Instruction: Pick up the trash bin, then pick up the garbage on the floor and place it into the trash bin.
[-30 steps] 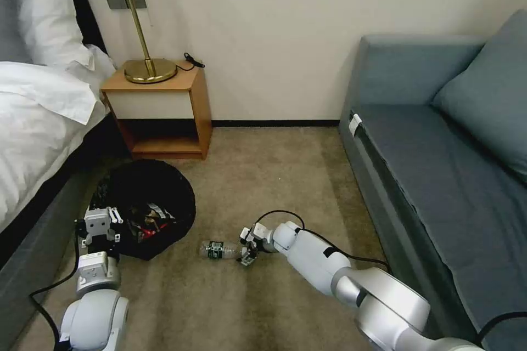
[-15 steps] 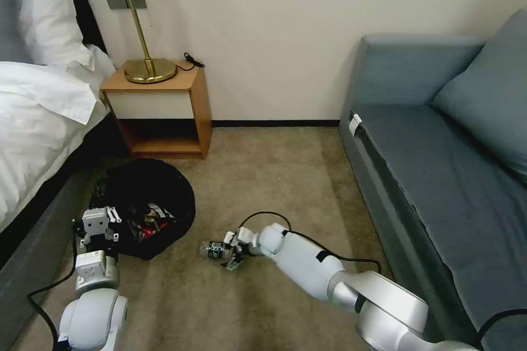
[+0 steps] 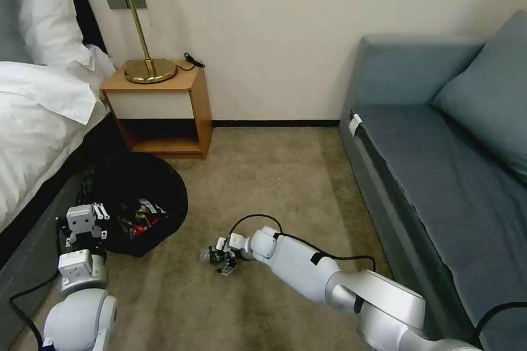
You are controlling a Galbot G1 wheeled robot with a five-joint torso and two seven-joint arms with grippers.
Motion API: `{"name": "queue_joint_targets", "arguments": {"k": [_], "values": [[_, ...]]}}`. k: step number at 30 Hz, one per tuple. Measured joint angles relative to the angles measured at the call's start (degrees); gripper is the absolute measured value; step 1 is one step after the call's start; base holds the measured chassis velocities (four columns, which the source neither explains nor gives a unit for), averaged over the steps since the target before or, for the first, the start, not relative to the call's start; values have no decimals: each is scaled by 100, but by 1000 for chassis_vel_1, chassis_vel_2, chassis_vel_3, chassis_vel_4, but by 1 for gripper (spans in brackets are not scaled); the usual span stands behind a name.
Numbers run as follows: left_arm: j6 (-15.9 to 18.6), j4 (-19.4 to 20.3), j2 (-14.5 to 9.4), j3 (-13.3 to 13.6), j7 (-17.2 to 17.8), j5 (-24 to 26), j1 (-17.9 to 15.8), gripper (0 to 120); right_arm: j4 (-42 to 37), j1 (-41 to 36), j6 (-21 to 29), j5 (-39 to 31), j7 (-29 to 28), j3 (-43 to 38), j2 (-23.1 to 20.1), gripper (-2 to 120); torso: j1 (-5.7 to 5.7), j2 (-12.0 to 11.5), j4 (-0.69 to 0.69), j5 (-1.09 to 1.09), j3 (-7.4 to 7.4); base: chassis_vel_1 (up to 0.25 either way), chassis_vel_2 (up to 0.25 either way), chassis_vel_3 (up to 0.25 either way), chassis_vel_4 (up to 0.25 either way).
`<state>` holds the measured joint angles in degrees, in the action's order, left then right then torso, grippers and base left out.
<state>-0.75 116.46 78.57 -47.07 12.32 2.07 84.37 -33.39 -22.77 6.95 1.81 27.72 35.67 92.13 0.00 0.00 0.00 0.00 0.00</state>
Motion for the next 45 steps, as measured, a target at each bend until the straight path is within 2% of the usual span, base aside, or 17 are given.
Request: {"name": "queue_joint_targets", "arguments": {"k": [5,7,9,10,16,20,23,25,29,31,45], "values": [[-19,-9,-8,-28,-8,10,8,4,234,3,-128,115,-1,-39,0,92,0,0,0,0,0,0,0,0,0],[-15,-9,-13,-30,-9,13,-13,4,290,-6,-176,161,-5,-46,0,84,0,0,0,0,0,0,0,0,0],[-13,-9,-14,-30,-9,13,-17,4,302,-6,-187,171,-10,-48,0,84,0,0,0,0,0,0,0,0,0],[-8,-9,-12,-22,-9,13,-21,4,316,-6,-209,187,-24,-63,0,77,0,0,-1,1,0,0,0,0,0],[-4,-2,13,5,-10,1,-16,4,340,28,-284,203,-30,-70,0,77,0,0,0,1,0,0,0,0,0],[-4,2,25,15,-10,-8,-3,4,387,24,-318,221,-30,-91,0,71,0,0,0,1,0,0,0,0,0],[-21,10,46,15,-10,-20,32,4,395,15,-338,250,-22,-120,0,57,0,0,0,0,0,0,0,0,0],[-22,11,48,14,-10,-20,35,4,396,14,-341,253,-20,-125,0,55,0,0,0,0,0,0,0,0,0],[-33,31,51,-1,-10,-22,60,4,411,-12,-373,297,9,-147,0,35,0,0,0,1,0,0,0,0,0],[-38,34,51,-5,-10,-22,64,4,415,-20,-382,307,12,-161,0,32,0,0,0,1,0,0,0,0,0],[-82,20,39,-19,-10,-35,99,4,168,-109,-385,272,2,-240,0,30,0,0,1,0,0,0,0,0,0]]}}
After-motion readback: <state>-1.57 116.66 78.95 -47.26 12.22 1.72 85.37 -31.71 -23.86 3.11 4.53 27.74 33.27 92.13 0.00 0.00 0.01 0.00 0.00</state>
